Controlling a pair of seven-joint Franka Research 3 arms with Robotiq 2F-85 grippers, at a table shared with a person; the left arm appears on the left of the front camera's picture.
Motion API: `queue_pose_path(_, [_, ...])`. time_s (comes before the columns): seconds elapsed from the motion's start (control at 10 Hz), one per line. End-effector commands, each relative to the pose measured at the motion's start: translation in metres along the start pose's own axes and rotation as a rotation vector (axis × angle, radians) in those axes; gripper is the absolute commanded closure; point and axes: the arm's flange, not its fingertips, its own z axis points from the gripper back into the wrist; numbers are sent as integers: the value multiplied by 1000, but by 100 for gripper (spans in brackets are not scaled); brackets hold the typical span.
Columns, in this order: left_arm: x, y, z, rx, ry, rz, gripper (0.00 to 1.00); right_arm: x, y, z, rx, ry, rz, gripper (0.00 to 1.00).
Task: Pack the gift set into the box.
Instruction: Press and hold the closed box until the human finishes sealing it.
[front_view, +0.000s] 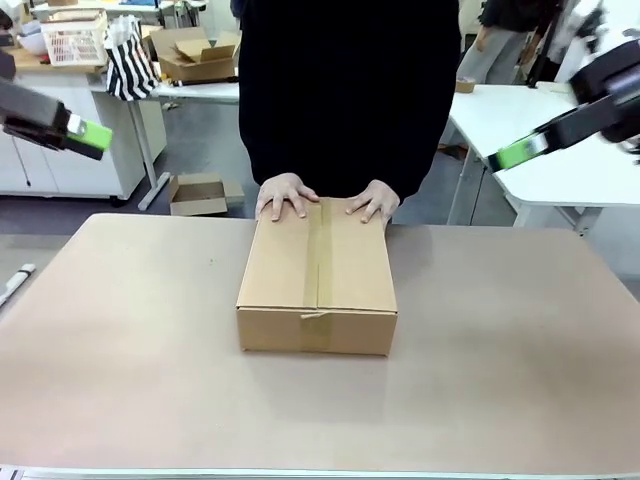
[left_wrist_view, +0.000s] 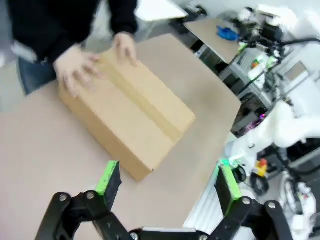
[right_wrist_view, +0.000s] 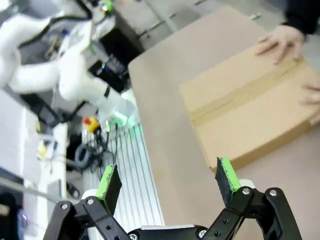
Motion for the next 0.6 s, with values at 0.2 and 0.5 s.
queue_pose_path(0.2, [-73,33,-97,-282,-215,-338,0,-56,-63,-116,-107,-177,256,0])
queue_pose_path(0.5, [-47,31,-98,-238,-200,-324,0,-66,-60,-111,-106,-113,216,0])
